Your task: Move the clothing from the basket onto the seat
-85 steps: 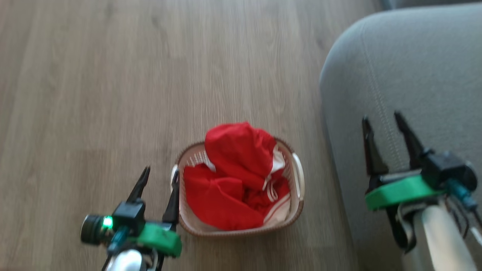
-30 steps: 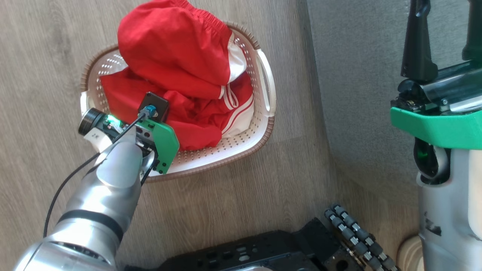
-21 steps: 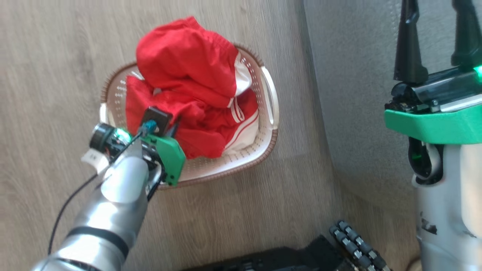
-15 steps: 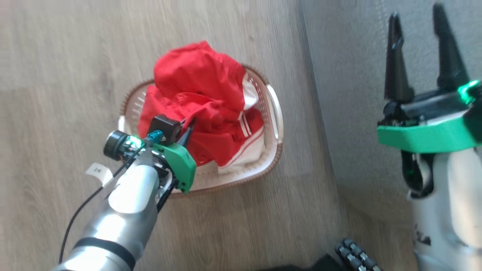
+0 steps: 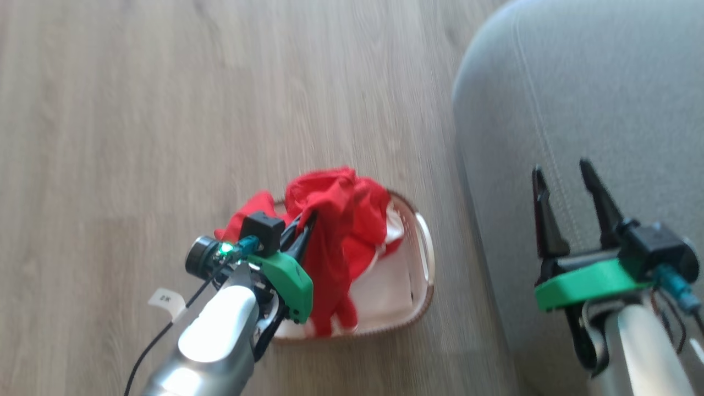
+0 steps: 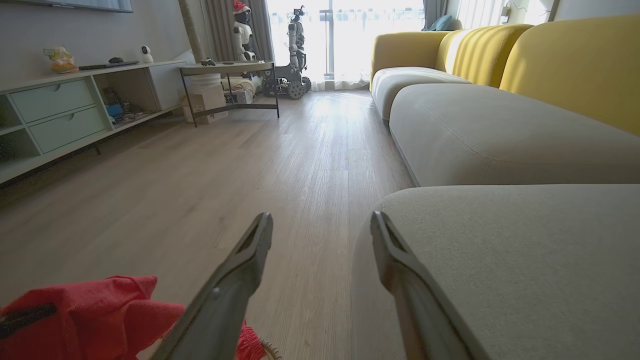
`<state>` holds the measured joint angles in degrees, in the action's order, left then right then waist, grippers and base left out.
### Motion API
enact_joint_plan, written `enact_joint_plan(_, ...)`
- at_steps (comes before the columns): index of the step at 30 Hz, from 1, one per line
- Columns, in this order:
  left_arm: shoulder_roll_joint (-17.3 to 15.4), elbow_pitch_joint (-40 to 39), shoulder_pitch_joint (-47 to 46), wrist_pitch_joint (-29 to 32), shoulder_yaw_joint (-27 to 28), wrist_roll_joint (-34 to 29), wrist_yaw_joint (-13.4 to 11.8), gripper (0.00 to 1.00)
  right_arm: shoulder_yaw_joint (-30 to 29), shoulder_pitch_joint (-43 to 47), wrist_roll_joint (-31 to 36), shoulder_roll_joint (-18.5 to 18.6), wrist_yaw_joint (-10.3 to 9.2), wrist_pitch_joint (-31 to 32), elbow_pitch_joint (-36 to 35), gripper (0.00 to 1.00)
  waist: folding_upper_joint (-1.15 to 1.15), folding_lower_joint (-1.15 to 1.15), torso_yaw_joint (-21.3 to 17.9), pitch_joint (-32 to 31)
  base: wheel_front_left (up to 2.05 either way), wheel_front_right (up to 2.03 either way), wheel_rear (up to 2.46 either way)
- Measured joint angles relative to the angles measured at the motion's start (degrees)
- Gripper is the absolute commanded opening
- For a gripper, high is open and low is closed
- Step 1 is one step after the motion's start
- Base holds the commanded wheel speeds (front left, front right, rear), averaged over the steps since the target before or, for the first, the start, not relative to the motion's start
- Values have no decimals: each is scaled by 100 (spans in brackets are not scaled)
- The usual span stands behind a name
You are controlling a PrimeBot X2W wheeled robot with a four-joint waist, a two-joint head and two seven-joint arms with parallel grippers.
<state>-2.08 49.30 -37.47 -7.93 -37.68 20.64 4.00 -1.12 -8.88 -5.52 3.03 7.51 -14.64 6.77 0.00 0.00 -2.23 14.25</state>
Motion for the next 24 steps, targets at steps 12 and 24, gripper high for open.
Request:
enact_joint_plan(12, -81, -915, 399, 550, 2, 213, -108, 0, 115, 965, 0, -3, 0, 1, 335, 100, 0, 0, 326, -1542, 0, 0, 0)
enact_joint_plan(24, -172, -1780, 196, 1106, 9, 393, -174, 0, 436, 1075, -3, -8, 0, 1, 495, 100, 0, 0, 494, -2039, 0, 0, 0)
